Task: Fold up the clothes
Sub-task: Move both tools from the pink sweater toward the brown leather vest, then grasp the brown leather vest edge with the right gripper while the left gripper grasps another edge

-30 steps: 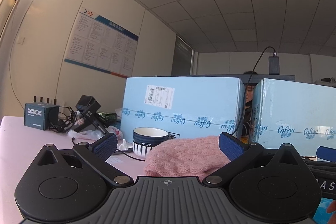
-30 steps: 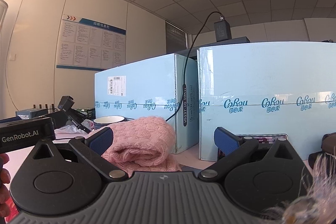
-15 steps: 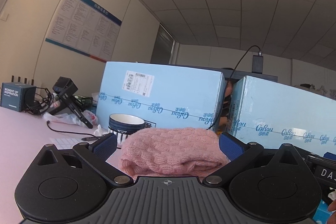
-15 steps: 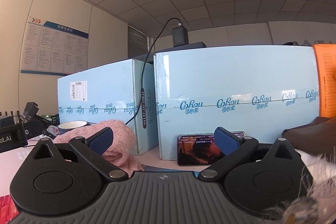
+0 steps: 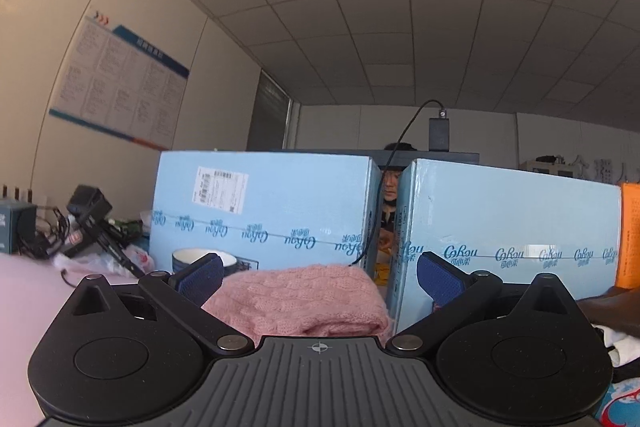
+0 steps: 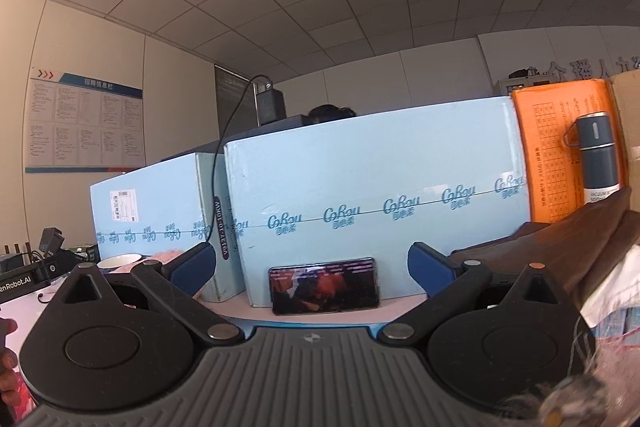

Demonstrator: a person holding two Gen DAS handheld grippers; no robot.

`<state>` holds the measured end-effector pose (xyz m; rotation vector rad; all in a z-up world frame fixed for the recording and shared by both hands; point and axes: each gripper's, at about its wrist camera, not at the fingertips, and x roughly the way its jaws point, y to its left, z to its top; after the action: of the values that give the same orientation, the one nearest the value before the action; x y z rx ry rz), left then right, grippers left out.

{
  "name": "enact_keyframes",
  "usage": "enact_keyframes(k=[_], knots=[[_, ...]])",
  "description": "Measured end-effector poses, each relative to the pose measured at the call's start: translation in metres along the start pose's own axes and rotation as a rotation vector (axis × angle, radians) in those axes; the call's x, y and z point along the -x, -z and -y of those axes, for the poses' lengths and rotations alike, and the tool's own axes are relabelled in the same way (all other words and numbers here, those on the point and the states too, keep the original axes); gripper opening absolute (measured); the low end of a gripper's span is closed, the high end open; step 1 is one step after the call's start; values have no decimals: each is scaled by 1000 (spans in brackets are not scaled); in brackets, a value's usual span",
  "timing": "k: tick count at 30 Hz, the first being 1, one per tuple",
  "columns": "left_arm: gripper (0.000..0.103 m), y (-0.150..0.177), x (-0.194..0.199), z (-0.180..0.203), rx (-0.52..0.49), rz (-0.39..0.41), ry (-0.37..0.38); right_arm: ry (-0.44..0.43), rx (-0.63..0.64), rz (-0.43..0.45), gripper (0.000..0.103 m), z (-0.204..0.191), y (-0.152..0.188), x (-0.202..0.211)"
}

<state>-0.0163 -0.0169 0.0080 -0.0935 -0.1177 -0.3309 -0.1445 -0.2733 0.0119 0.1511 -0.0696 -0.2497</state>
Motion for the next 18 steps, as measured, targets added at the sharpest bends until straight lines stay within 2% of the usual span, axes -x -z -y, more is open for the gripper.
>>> enact_keyframes(k=[6, 10, 18], knots=[[103, -16, 5, 57, -84, 54, 127, 121, -59, 23, 103, 66, -14, 11], [103, -18, 9, 95, -152, 111, 132, 217, -123, 54, 103, 106, -19, 20], [103, -30, -1, 128, -116, 195, 60, 330, -200, 109, 103, 165, -41, 24]])
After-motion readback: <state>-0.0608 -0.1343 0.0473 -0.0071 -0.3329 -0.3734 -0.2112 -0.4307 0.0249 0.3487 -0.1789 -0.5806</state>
